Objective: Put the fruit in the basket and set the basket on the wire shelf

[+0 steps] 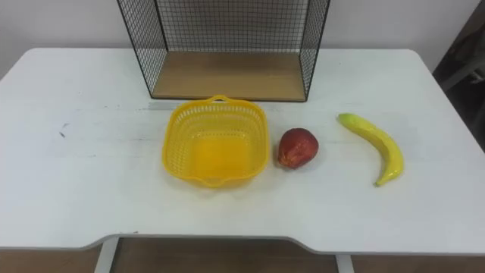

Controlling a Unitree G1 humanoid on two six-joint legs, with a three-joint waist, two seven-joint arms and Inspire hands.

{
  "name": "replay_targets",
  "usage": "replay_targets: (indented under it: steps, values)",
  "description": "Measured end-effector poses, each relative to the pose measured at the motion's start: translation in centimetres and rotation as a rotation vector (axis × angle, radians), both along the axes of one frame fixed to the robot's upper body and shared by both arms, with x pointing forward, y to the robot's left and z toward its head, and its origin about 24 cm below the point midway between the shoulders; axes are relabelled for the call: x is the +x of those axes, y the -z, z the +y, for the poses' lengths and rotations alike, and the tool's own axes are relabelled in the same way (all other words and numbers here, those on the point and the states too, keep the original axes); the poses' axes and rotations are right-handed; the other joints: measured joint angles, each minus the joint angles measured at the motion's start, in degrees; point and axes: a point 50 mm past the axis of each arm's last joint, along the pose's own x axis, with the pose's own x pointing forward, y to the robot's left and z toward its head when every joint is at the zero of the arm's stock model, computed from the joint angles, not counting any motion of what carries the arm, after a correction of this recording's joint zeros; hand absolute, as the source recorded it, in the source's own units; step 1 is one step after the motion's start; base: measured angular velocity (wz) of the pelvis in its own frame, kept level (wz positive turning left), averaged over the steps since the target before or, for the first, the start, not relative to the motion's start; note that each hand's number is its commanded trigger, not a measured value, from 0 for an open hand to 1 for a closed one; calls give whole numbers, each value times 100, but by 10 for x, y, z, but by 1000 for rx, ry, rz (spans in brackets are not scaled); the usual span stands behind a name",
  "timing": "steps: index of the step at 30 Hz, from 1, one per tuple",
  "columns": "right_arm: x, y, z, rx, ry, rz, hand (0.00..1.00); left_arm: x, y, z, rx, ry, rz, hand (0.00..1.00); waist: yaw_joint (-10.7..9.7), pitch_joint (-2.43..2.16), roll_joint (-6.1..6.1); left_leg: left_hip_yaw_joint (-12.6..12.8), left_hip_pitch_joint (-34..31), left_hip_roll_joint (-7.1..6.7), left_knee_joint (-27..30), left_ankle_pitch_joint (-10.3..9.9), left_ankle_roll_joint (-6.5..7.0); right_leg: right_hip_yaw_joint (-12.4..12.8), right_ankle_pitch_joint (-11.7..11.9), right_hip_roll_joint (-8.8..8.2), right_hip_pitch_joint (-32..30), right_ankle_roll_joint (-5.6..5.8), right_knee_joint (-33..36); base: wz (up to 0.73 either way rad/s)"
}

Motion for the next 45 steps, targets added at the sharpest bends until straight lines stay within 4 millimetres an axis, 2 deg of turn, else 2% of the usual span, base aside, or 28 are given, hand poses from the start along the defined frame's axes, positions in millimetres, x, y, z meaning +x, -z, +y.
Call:
replay_targets:
  steps: [13, 19, 25, 29, 33, 34, 35, 39, 43, 45]
  values:
    - [-2, 0, -2, -2, 22, 13, 0, -2, 0, 1, 9, -3, 19, 0, -12, -6, -22, -44, 75, -25, -3, -12, 5, 19, -12, -5, 111, 16, -92, 0]
    - [-7, 0, -3, -3, 81, 22, 0, 1, -1, 2, 11, -2, 8, 0, -13, 1, -97, -57, 82, -30, -3, -14, 3, 30, -14, -8, 113, 19, -90, 0]
    - [-31, 0, -10, -13, 414, 67, 0, -3, -1, 3, 15, -32, 6, 0, -57, 4, -89, -55, 64, -25, 33, -55, 2, 32, -20, -3, 122, 26, -67, 0]
    - [-45, -1, -17, -7, 847, 45, 0, -8, -3, 10, 32, -104, -6, 0, -315, 3, -83, -39, 77, -28, 14, -58, 0, 47, -21, -8, 117, 27, -71, -3]
    - [-47, -3, -26, -13, 1198, 0, 0, -12, -4, 13, 42, -138, -21, 0, -479, 2, -56, 22, 131, -17, 10, -71, -1, 126, -25, -6, 119, 33, -43, -10]
    - [-47, -5, -30, -4, 1339, -24, 0, -11, -4, 14, 44, -145, -28, 0, -520, 2, -55, 34, 150, -19, 6, -71, -1, 136, -31, -7, 119, 35, -27, -5]
    - [-46, -6, -36, -6, 1446, -44, 0, -11, -5, 15, 46, -148, -33, 0, -579, -1, -60, 30, 157, -26, 8, -72, 1, 132, -49, -15, 115, 40, 2, 0]
    - [-38, -16, -59, -45, 1646, -113, 0, -10, -6, 18, 56, -159, -53, 0, -656, -8, -71, 32, 164, -29, 12, -71, 3, 143, -71, -23, 92, 44, 8, 0]
    - [-6, -39, -96, -113, 1761, -272, 0, -11, -9, 24, 75, -176, -77, 0, -766, -35, -112, 48, 170, -31, -3, -69, 5, 196, -72, -19, 71, 43, 35, -3]
    - [17, -61, -117, -159, 1766, -387, 0, -13, -10, 25, 82, -176, -81, 0, -805, -34, -162, 53, 168, -39, -30, -61, 10, 174, -77, -27, 34, 46, 96, 0]
